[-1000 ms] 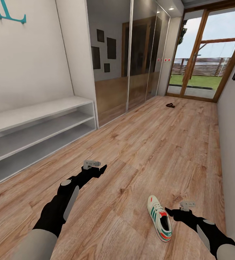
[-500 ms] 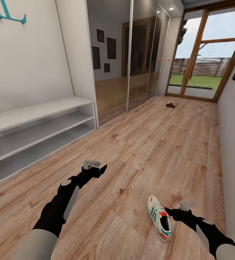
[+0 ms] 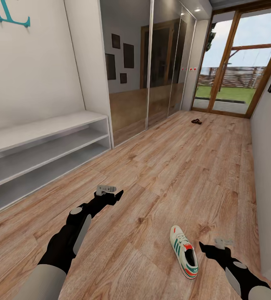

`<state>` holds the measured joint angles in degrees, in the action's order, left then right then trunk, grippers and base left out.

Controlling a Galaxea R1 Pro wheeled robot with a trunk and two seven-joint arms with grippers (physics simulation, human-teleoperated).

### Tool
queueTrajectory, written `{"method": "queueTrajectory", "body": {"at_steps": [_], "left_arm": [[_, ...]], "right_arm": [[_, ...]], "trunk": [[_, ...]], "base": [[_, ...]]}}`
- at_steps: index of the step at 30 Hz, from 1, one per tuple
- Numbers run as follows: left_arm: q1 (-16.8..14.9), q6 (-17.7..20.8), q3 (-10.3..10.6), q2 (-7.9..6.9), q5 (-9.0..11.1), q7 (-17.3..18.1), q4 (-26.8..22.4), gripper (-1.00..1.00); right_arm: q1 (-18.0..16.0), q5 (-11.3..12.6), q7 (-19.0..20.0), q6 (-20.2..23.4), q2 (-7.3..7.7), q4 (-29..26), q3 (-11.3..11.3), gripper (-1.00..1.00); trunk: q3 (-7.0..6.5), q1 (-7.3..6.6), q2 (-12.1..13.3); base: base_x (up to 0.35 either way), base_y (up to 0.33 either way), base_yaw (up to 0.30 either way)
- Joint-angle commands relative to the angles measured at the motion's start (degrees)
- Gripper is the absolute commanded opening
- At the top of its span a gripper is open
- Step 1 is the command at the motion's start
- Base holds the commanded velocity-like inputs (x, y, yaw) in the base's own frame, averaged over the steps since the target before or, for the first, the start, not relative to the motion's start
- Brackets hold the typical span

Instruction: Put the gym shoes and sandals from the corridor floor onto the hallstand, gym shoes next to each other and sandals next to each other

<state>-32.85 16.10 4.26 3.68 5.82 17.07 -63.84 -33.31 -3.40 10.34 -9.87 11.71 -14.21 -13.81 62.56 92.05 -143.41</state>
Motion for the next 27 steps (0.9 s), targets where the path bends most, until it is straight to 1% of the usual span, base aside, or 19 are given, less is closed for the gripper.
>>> {"method": "queueTrajectory", "body": {"at_steps": [1,4,8,14,24,27], "left_arm": [[0.0,0.5,0.0,0.01,0.6,0.1,-0.1,1.0],[0.0,0.5,0.0,0.01,0.6,0.1,-0.1,1.0],[0.0,0.6,0.0,0.01,0.6,0.1,-0.1,1.0],[0.0,0.6,0.0,0.01,0.6,0.1,-0.1,1.0],[0.0,0.6,0.0,0.01,0.6,0.1,-0.1,1.0],[0.0,0.6,0.0,0.01,0.6,0.1,-0.1,1.0]], "right_arm": [[0.0,-0.4,-0.1,-1.4,-0.05,0.3,-0.5,1.0],[0.0,-0.5,-0.7,-3.1,-0.03,0.8,-0.4,1.0],[0.0,-0.6,-0.7,-3.4,-0.06,0.9,-0.4,1.0],[0.0,-0.6,-0.6,-3.5,-0.09,1.0,-0.3,1.0],[0.0,-0.6,-0.6,-3.5,-0.09,1.0,-0.3,1.0],[-0.1,-0.6,-0.6,-3.5,-0.1,1.0,-0.3,1.0]], "trunk": [[0.05,-0.01,0.0],[0.05,-0.01,0.0],[0.05,-0.01,0.0],[1.66,0.14,-0.1],[4.58,0.4,-0.2],[4.68,0.4,-0.2]], "base": [[0.0,0.0,0.0],[0.0,0.0,0.0],[0.0,0.0,0.0],[0.0,0.0,0.073],[0.0,0.0,0.171],[0.0,0.0,0.093]]}}
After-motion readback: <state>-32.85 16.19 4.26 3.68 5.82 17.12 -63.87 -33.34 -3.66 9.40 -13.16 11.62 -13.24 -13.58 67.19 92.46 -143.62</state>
